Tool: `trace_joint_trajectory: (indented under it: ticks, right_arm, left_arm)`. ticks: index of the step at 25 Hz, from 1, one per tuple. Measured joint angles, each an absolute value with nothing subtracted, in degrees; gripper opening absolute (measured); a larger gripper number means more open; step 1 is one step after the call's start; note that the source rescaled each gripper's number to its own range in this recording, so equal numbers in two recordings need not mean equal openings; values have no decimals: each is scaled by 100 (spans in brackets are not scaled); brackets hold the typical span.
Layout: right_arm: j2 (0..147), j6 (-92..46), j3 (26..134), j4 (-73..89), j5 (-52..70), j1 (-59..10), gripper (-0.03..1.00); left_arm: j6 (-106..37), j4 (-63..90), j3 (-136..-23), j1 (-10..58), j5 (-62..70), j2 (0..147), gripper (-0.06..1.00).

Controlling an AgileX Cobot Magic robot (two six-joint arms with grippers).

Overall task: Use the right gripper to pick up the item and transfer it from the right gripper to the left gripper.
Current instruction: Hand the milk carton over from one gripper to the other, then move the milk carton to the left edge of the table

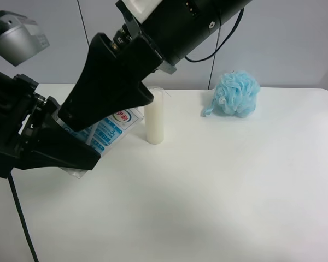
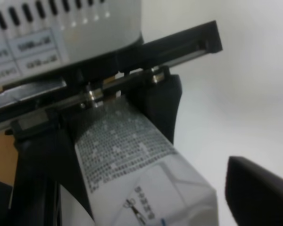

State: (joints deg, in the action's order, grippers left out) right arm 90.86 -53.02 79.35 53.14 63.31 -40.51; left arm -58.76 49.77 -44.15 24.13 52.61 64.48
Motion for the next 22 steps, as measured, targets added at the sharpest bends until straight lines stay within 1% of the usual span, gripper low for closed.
trace_joint_trajectory:
  ticks: [3,7,12,18,22]
  right_arm:
    - [9082,-5286,7935,5314,6345,-4051,98]
    - [9060,-5286,7935,5255,6585,-4051,100]
    - [8702,-5104,7935,4718,6799,-4051,100]
    - [7792,-4323,7940,3739,6949,-4051,100]
    - [7190,-3330,7940,2650,6967,-4051,100]
  left_arm:
    - [-5876,4977,-4415,2413,5237,6455,0]
    - [-5876,4977,-4415,2413,5235,6455,0]
    - [-5881,4977,-4415,2413,5304,6455,0]
    - [-5881,4977,-4415,2413,5235,6455,0]
    - [-5881,4977,-4415,2413,5247,6455,0]
